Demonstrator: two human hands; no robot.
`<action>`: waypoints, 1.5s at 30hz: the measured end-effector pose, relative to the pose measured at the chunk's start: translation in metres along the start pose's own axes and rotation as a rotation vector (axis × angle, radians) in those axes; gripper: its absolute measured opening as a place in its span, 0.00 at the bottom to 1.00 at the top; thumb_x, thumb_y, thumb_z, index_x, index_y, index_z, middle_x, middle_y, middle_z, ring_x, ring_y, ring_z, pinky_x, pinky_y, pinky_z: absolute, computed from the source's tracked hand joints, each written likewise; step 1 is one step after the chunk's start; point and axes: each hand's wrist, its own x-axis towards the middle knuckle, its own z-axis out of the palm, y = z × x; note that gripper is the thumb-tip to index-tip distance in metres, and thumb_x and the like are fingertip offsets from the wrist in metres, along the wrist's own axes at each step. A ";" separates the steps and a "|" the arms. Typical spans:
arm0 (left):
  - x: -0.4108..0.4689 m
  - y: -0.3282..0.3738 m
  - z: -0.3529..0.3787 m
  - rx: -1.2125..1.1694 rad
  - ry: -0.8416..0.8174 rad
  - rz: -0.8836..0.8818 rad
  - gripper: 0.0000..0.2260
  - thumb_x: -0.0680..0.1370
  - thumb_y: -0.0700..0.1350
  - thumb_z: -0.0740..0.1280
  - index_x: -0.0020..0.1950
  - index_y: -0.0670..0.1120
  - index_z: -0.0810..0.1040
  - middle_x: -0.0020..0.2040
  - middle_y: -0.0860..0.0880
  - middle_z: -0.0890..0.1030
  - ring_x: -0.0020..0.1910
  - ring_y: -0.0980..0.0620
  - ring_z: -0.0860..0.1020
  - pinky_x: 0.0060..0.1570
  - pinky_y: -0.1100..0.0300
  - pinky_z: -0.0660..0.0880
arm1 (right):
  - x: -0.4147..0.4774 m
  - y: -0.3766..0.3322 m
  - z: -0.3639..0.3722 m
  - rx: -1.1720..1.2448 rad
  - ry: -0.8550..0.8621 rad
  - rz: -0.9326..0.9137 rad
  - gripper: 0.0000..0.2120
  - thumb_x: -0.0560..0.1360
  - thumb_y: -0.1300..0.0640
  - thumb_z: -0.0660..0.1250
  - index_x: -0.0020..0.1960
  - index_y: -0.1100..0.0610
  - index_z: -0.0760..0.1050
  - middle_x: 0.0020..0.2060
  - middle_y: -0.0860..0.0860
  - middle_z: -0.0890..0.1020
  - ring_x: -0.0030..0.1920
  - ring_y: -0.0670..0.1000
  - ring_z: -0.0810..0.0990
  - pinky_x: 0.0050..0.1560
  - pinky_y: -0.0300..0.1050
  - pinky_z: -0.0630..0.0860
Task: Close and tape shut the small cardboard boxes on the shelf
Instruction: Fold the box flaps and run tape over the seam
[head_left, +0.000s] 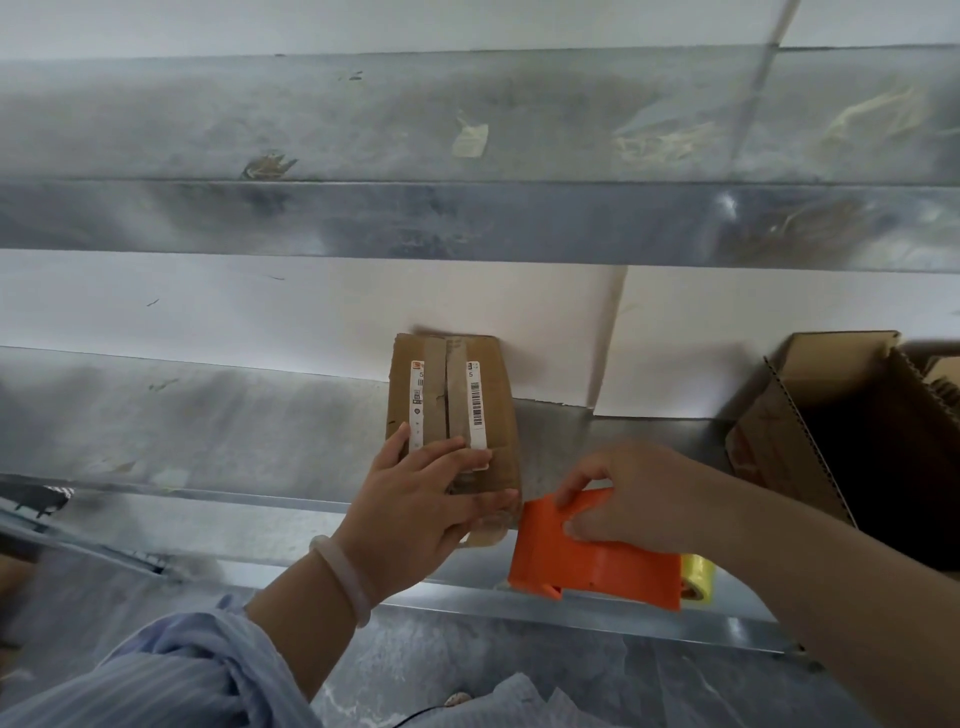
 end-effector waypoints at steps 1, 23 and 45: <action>0.000 0.000 0.000 -0.004 0.001 -0.003 0.16 0.80 0.58 0.58 0.67 0.67 0.72 0.69 0.56 0.74 0.70 0.47 0.71 0.66 0.33 0.67 | -0.001 -0.002 0.002 0.000 0.000 -0.012 0.08 0.72 0.46 0.72 0.49 0.36 0.77 0.46 0.35 0.73 0.45 0.42 0.75 0.42 0.34 0.74; 0.007 0.006 -0.026 -0.068 0.035 -0.080 0.19 0.79 0.63 0.52 0.60 0.59 0.78 0.60 0.52 0.80 0.61 0.44 0.79 0.61 0.32 0.72 | -0.051 0.050 0.026 0.313 0.417 0.110 0.16 0.70 0.46 0.75 0.46 0.25 0.74 0.44 0.34 0.80 0.41 0.34 0.79 0.37 0.33 0.74; 0.038 0.047 -0.002 0.039 0.092 -0.347 0.08 0.71 0.59 0.73 0.40 0.56 0.81 0.58 0.47 0.78 0.59 0.40 0.76 0.58 0.30 0.69 | -0.042 0.044 0.043 0.526 0.617 0.024 0.17 0.68 0.50 0.77 0.48 0.29 0.78 0.44 0.34 0.81 0.42 0.36 0.80 0.39 0.40 0.77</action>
